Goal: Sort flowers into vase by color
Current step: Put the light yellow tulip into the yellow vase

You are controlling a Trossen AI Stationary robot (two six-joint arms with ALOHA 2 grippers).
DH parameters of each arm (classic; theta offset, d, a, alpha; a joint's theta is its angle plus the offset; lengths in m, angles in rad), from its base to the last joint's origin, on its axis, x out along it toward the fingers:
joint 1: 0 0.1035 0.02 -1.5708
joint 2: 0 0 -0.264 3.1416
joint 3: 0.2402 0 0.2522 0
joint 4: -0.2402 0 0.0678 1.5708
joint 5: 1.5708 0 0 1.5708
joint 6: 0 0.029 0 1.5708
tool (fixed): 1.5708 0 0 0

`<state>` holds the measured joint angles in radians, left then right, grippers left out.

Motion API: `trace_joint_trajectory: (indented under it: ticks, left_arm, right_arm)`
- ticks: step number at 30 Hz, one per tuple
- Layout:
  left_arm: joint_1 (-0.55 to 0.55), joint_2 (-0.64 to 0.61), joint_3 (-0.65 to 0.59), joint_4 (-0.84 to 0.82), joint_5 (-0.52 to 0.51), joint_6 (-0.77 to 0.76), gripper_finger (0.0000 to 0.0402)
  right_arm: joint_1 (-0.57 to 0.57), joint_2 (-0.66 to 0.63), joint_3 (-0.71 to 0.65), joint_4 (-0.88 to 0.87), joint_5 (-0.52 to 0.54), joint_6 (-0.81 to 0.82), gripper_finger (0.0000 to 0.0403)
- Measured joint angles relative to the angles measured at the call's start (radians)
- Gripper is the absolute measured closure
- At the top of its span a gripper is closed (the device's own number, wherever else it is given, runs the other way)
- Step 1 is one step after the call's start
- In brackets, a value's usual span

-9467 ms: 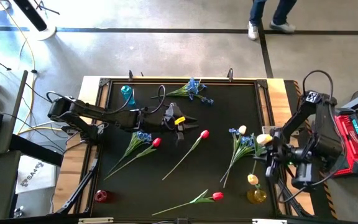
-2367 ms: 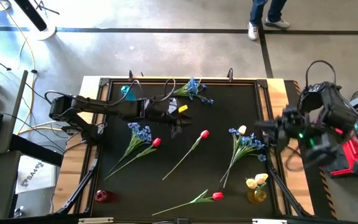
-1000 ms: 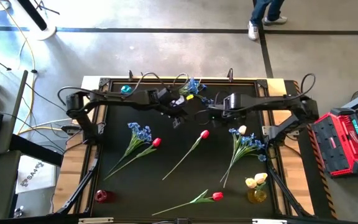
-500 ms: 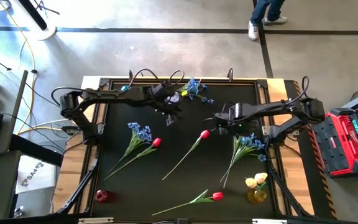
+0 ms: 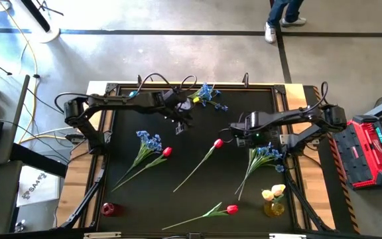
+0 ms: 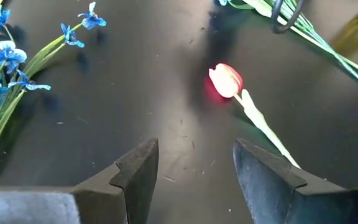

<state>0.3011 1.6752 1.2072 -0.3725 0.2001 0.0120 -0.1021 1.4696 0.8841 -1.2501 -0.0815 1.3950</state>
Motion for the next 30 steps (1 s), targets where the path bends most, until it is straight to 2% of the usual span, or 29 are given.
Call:
trace_joint_trajectory:
  ticks: [14,20,23,30]
  left_arm:
    - [0.013,0.000,0.000,-0.001,0.000,0.000,0.0206]
    - [0.013,0.000,0.000,0.003,0.000,0.000,0.0206]
    - [0.013,0.000,0.000,0.003,0.000,0.000,0.0206]
    - [0.013,0.000,0.000,-0.010,-0.001,0.000,0.0206]
  right_arm:
    - [0.022,0.000,0.000,-0.028,-0.016,0.037,0.0331]
    - [0.005,0.007,0.001,-0.005,0.113,0.095,0.0331]
    - [-0.015,0.016,0.000,0.004,0.127,0.105,0.0331]
    - [-0.005,0.021,-0.120,0.181,0.060,0.163,0.0331]
